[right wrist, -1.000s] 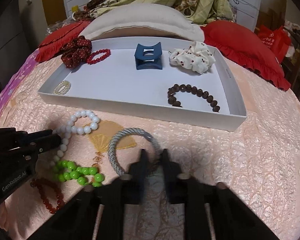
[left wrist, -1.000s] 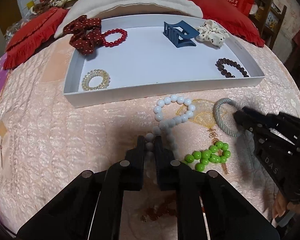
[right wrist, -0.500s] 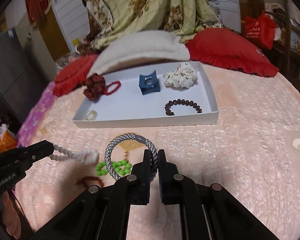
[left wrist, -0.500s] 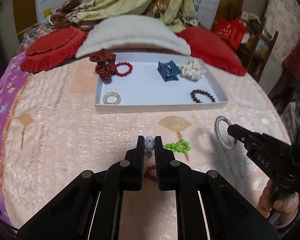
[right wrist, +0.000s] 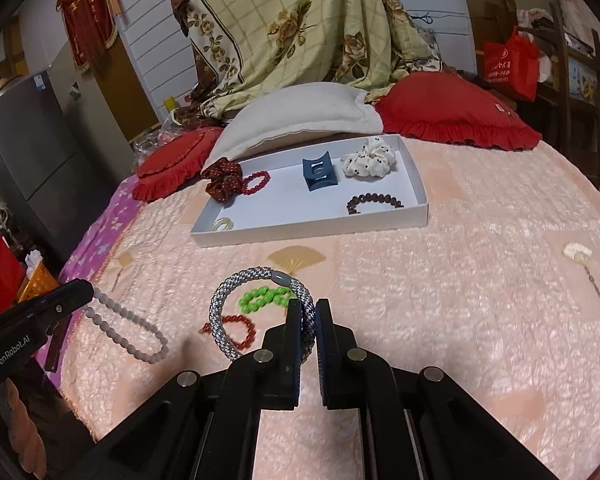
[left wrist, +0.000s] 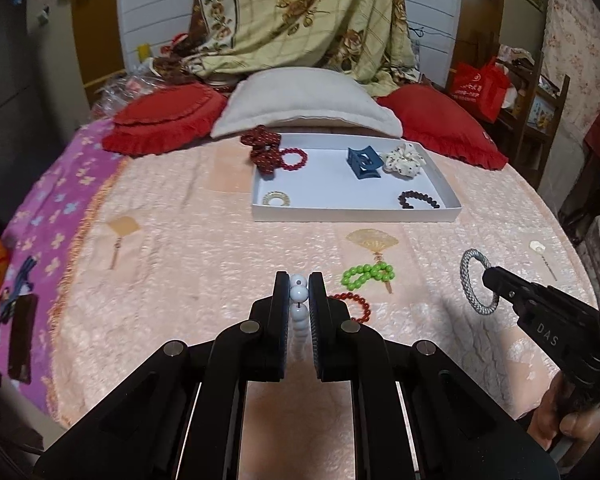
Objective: Organize jewelry
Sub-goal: 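Lift the grey bangle with the right tool while the left tool lifts the pearl strand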
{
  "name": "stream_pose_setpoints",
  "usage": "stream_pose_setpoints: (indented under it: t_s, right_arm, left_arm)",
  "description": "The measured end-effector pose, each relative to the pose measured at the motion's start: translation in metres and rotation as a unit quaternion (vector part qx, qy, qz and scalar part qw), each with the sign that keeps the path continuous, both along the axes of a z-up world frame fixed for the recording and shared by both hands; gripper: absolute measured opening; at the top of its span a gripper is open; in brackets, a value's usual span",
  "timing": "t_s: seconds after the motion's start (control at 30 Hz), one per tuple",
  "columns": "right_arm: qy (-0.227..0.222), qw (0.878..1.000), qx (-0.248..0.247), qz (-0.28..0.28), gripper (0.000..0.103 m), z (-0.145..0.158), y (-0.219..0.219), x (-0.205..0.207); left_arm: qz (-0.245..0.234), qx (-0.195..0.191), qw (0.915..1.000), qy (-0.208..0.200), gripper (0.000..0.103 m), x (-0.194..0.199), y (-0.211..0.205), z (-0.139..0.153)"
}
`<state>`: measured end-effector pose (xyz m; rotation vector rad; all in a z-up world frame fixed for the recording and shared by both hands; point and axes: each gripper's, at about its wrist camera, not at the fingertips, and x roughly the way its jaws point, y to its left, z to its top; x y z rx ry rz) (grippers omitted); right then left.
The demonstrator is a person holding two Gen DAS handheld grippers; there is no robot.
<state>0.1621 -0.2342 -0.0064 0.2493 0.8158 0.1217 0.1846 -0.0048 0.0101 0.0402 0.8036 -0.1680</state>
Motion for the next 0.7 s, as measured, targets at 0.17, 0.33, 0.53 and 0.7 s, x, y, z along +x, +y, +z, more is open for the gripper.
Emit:
stream_pose_setpoints:
  t_s: [0.17, 0.33, 0.53, 0.7]
  right_arm:
    - [-0.004, 1.000, -0.007, 0.004, 0.006, 0.003, 0.007, -0.012]
    - [-0.006, 1.000, -0.007, 0.007, 0.006, 0.007, 0.011, -0.018]
    - [-0.009, 1.000, -0.005, 0.006, 0.006, 0.012, 0.013, -0.022]
    - [-0.010, 1.000, -0.003, 0.007, 0.006, 0.015, 0.013, -0.023]
  left_arm:
    - [0.012, 0.026, 0.9994, -0.017, 0.008, -0.015, -0.001, 0.005]
    - [0.018, 0.059, 0.9974, -0.037, 0.008, -0.024, -0.005, 0.007]
    - [0.017, 0.063, 0.9971, -0.040, 0.008, -0.029, -0.005, 0.010]
    - [0.017, 0.064, 0.9971, -0.037, 0.008, -0.029, -0.007, 0.009]
